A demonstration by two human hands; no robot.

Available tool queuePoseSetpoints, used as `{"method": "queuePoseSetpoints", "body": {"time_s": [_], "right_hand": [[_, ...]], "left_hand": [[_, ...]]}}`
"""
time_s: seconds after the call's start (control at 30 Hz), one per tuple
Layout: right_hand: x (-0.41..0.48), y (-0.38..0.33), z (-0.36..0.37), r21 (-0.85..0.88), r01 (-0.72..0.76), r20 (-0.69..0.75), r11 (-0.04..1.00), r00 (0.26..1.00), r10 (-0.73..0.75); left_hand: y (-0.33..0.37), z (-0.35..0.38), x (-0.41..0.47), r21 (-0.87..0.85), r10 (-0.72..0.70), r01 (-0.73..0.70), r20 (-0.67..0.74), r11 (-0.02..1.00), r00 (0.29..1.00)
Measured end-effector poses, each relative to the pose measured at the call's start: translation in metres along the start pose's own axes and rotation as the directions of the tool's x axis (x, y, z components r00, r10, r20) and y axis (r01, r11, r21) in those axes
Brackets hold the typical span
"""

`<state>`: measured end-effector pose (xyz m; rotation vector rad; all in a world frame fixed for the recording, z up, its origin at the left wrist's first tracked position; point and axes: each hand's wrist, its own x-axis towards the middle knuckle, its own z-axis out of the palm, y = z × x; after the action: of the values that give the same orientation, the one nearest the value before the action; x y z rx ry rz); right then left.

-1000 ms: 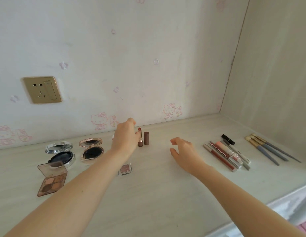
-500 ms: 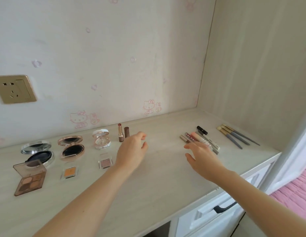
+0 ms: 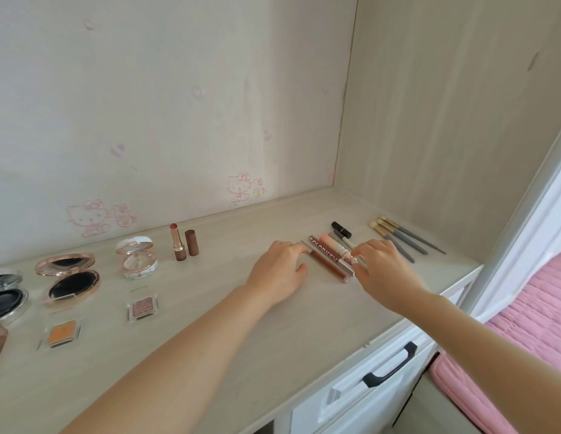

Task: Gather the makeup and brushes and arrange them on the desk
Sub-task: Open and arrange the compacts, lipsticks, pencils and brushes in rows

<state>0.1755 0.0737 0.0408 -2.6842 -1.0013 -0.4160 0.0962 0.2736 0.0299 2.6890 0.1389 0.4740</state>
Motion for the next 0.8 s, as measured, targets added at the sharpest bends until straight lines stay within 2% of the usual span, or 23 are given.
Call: {"method": "queuePoseSetpoints", "body": {"time_s": [0.17,0.43,0.57,0.7,0.8], "right_hand": [[0.007,0.002,0.004,-0.025,-0.001,0.024,1.000,1.000,0.002],[0.006,-0.011,0.011,0.008,0.092,-0.010,0.996,0.996,-0.092],[0.010,-0.010,0.012,-0.002,0.072,0.018,0.997,0.997,-0.072],[0.025,-0.003,0.007,0.023,-0.016,0.063,1.000,0.998,0.015],[0.041,0.005,0.006,0.021,-0.049,0.037,0.999,0.998,0.049]], "left_hand": [[0.007,0.009,0.024,0.038,0.049,-0.050,0.027,0.998,0.998],[-0.004,0.019,0.036,0.039,0.031,-0.034,0.067,0.999,0.997],[-0.006,0.021,0.037,0.038,0.042,-0.045,0.068,0.998,0.997],[-0.005,0.019,0.048,-0.007,0.055,-0.055,0.037,0.998,0.998],[-0.003,0.019,0.064,-0.026,0.038,-0.037,0.037,0.999,0.999]]}}
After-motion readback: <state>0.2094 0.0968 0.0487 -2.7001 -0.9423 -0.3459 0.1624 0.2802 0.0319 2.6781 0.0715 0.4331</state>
